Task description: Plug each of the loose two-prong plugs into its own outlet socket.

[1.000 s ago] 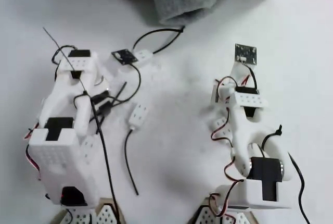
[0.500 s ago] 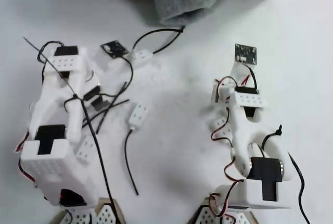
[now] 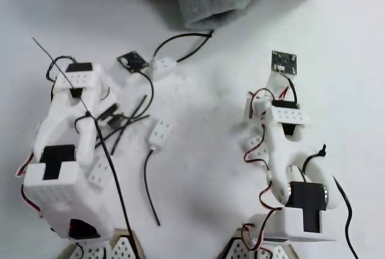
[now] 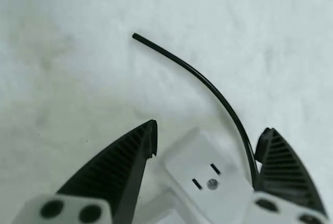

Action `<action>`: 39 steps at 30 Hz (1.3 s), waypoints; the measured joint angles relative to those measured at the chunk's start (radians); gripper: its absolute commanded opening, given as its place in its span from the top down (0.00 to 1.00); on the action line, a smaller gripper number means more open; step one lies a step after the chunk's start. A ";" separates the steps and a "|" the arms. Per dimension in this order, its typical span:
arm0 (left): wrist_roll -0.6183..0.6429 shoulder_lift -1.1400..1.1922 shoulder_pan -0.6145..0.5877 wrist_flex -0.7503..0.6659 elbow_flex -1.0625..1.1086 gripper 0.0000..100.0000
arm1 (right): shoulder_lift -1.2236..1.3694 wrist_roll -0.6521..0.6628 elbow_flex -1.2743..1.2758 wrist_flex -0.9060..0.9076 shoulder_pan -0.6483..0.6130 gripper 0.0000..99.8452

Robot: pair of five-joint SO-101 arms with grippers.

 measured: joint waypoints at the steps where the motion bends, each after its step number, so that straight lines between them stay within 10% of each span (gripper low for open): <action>1: 0.000 0.000 0.000 -0.003 0.000 0.82 | 0.000 0.000 0.000 0.000 0.000 0.69; 39: 0.000 0.002 0.021 0.060 0.003 0.87 | 0.000 0.000 0.000 0.000 0.000 0.69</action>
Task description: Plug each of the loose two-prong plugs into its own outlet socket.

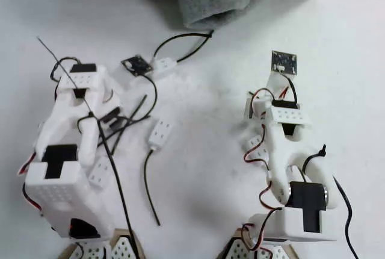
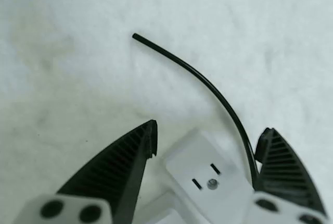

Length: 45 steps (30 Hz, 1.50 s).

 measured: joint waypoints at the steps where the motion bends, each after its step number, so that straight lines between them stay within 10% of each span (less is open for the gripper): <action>1: 0.000 0.000 0.000 0.000 0.000 0.88 | 0.000 0.000 0.000 0.000 0.000 0.69; 30: 0.110 -0.356 0.158 0.207 0.026 0.92 | 0.000 0.000 0.000 -0.025 0.000 0.69; 37: 0.110 -0.393 0.074 0.080 0.097 0.69 | 0.000 0.000 0.000 -0.025 0.000 0.69; 45: 0.110 -0.293 0.021 -0.104 0.169 0.77 | 0.000 0.000 0.000 -0.025 0.000 0.69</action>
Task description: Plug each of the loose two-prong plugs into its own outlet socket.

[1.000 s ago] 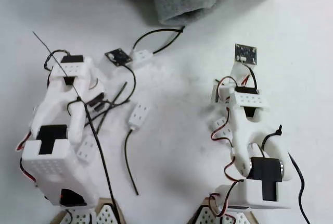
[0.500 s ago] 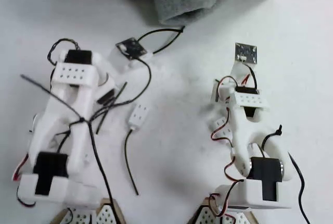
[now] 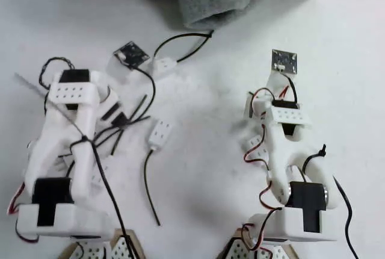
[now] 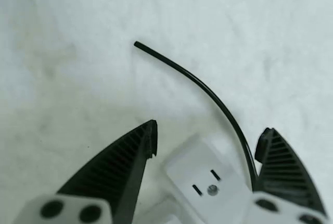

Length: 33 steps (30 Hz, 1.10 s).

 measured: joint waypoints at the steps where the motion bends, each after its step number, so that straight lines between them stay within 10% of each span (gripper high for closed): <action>1: 0.000 0.028 0.000 -0.017 0.000 0.78 | 0.000 0.000 0.000 0.000 0.000 0.69; 33: -0.095 0.287 -0.035 0.080 -0.166 0.92 | 0.000 0.000 0.000 0.000 0.000 0.69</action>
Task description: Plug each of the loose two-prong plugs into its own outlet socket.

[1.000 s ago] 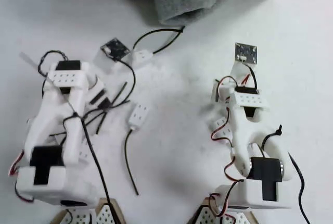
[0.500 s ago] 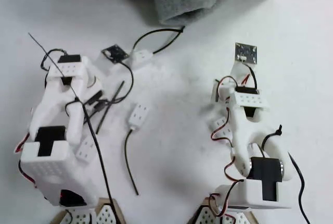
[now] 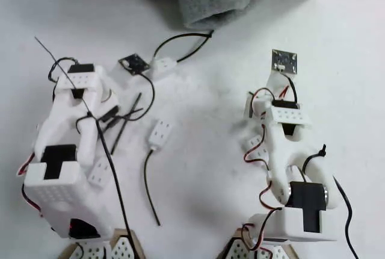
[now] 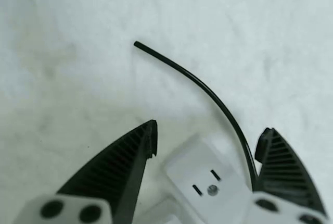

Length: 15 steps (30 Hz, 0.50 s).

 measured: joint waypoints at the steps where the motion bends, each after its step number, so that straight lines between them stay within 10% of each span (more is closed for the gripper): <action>1: 0.000 0.000 0.000 0.005 0.000 0.92 | 0.000 0.000 0.000 0.000 0.000 0.69; 15: 0.002 0.000 0.000 0.206 -0.132 0.94 | 0.000 0.000 0.000 0.000 0.000 0.69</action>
